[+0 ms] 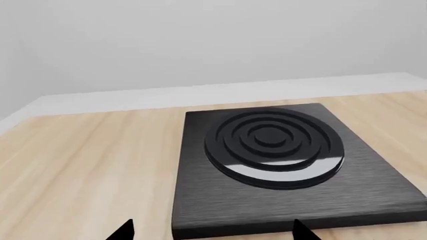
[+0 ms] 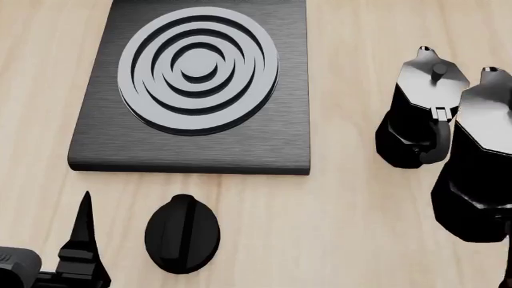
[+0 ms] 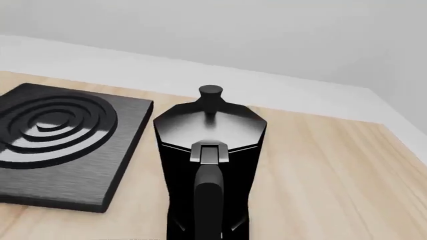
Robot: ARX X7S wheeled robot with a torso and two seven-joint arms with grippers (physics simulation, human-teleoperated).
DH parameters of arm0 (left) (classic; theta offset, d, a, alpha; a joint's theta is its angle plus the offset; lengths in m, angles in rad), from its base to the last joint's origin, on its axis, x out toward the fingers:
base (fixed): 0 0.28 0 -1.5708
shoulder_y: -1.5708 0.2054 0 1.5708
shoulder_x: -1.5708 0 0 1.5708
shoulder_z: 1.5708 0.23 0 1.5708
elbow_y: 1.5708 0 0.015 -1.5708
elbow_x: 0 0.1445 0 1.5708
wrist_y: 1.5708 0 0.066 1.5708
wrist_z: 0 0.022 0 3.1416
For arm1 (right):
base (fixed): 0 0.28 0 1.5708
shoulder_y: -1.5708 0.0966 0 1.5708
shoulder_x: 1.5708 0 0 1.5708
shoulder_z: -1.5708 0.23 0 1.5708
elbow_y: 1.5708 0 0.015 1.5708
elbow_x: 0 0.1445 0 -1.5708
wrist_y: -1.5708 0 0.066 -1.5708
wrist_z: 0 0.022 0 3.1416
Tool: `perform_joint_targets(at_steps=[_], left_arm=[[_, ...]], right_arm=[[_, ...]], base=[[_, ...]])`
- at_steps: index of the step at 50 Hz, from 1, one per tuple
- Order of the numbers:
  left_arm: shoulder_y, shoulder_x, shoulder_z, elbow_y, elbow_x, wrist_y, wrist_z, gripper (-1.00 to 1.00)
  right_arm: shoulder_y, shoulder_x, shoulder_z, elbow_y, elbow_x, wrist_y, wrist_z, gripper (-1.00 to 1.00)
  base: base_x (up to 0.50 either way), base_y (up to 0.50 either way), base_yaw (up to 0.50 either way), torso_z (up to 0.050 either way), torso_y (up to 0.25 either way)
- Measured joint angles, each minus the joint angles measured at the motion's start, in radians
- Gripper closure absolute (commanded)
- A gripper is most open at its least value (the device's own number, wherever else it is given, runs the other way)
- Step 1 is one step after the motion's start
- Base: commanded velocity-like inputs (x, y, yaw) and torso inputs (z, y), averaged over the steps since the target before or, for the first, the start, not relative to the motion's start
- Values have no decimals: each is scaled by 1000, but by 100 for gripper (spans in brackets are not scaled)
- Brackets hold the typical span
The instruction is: Put the right moka pot on the stove.
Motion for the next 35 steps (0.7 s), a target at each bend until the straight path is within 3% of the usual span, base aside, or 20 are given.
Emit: perform_joint_targets(at_steps=[35], left_arm=[[-2, -6, 11, -8, 3, 16, 1, -100]], right_arm=[[209, -39, -394, -33, -78, -31, 39, 100]], base=[[0, 0, 0, 0, 1]])
